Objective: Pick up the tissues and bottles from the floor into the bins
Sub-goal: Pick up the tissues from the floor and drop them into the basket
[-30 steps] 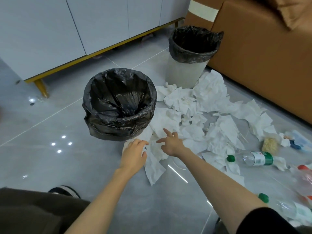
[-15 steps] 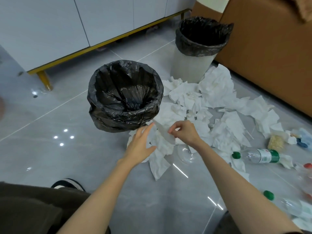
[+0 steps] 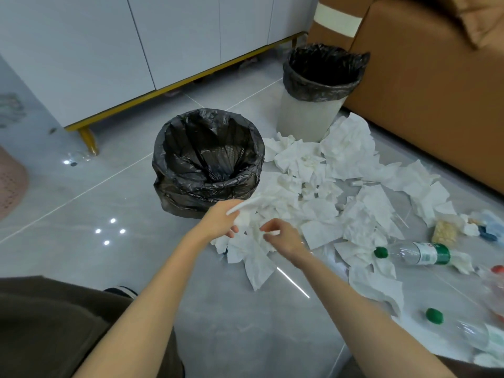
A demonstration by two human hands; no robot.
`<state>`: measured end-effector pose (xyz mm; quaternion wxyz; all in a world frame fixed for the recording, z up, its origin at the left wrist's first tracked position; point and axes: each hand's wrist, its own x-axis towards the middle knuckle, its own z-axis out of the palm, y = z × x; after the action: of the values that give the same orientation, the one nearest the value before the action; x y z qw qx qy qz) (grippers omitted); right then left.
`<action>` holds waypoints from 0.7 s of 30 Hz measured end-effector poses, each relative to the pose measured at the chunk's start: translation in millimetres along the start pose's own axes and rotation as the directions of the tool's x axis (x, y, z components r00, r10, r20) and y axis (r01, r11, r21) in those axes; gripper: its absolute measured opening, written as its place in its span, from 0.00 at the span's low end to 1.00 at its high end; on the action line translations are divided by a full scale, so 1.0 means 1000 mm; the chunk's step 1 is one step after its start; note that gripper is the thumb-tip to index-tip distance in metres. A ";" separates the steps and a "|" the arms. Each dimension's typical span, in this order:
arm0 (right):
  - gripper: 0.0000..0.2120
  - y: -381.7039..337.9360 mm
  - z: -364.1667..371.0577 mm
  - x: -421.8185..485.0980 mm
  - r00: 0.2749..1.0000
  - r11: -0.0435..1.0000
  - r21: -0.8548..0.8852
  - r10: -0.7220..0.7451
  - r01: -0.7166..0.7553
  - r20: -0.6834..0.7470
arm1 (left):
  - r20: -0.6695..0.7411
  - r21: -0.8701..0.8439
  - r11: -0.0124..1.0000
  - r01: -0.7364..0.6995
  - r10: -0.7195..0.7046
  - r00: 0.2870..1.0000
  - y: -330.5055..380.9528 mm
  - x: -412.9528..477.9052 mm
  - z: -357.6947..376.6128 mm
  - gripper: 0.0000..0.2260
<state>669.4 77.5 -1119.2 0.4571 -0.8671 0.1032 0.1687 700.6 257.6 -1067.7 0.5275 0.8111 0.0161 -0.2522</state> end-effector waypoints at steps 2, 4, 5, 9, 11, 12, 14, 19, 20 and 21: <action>0.16 0.009 0.025 0.000 0.988 0.960 -0.264 -0.058 0.094 0.142 | -0.020 0.050 0.998 -0.028 0.029 0.999 0.005 -0.003 -0.009 0.19; 0.25 0.016 0.049 0.002 0.952 0.893 -0.411 -0.056 0.182 0.300 | -0.015 0.060 0.998 -0.031 0.032 0.999 0.010 -0.006 -0.014 0.20; 0.29 0.022 0.058 0.002 0.936 0.848 -0.485 -0.033 0.211 0.350 | -0.006 0.061 0.998 -0.035 0.035 0.999 0.011 -0.008 -0.016 0.20; 0.29 0.046 0.078 -0.004 0.940 0.650 -0.713 -0.007 0.263 0.340 | 0.014 0.096 0.995 -0.042 0.041 0.999 0.008 -0.010 -0.022 0.22; 0.22 0.053 0.080 -0.006 0.942 0.622 -0.726 -0.064 0.295 0.328 | 0.017 0.122 0.992 -0.045 0.043 0.999 0.005 -0.008 -0.023 0.24; 0.19 0.057 0.079 -0.007 0.928 0.612 -0.718 -0.076 0.332 0.364 | 0.020 0.134 0.990 -0.041 0.039 0.999 0.005 -0.008 -0.023 0.25; 0.15 0.063 0.075 -0.007 0.897 0.548 -0.729 -0.098 0.411 0.432 | 0.039 0.148 0.988 -0.037 0.032 0.999 0.006 -0.006 -0.021 0.29; 0.04 0.049 0.054 -0.004 0.985 0.926 -0.361 -0.052 0.110 0.166 | 0.097 0.122 0.990 -0.068 0.056 0.994 0.028 -0.011 -0.021 0.32; 0.04 0.036 0.043 0.001 0.994 0.978 -0.200 -0.040 0.061 0.104 | 0.081 0.091 0.993 -0.070 0.063 0.995 0.035 -0.011 -0.023 0.30; 0.06 0.020 0.029 0.006 0.998 0.998 -0.048 -0.027 0.029 0.055 | 0.042 0.045 0.996 -0.078 0.076 0.996 0.044 -0.010 -0.025 0.27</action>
<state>662.8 89.9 -1152.4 0.4406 -0.8746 0.0744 0.1881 714.4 262.8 -1018.3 0.5182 0.8179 -0.0318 -0.2482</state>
